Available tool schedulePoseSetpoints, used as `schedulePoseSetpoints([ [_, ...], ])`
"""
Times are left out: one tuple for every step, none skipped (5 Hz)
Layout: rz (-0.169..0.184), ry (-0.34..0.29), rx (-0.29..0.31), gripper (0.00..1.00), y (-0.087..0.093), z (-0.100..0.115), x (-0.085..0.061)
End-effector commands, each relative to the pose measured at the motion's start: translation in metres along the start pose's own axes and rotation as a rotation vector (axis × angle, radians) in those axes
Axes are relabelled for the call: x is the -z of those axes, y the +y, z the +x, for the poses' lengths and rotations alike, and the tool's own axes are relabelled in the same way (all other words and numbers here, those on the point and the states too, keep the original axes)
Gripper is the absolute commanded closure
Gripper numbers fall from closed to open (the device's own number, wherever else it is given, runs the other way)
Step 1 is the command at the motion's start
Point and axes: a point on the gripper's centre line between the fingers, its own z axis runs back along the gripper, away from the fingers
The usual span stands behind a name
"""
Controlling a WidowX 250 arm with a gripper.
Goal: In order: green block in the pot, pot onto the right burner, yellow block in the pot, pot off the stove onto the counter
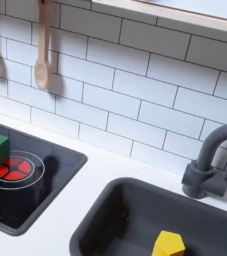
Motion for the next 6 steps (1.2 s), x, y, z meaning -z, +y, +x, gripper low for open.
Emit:
schedulePoseSetpoints([
  [0.0,0.0,0.0,0.0,0.0,0.0,0.0],
  [0.001,0.013,-0.007,0.0,0.018,0.011,0.004],
  [0.017,0.03,-0.031,0.0,0.033,0.013,0.007],
  [0.034,0.043,-0.055,0.0,0.046,0.018,0.012],
  [0.043,0.033,-0.089,0.0,0.057,0.026,0.013],
  [0.037,0.026,-0.11,0.0,0.068,0.035,0.012],
])
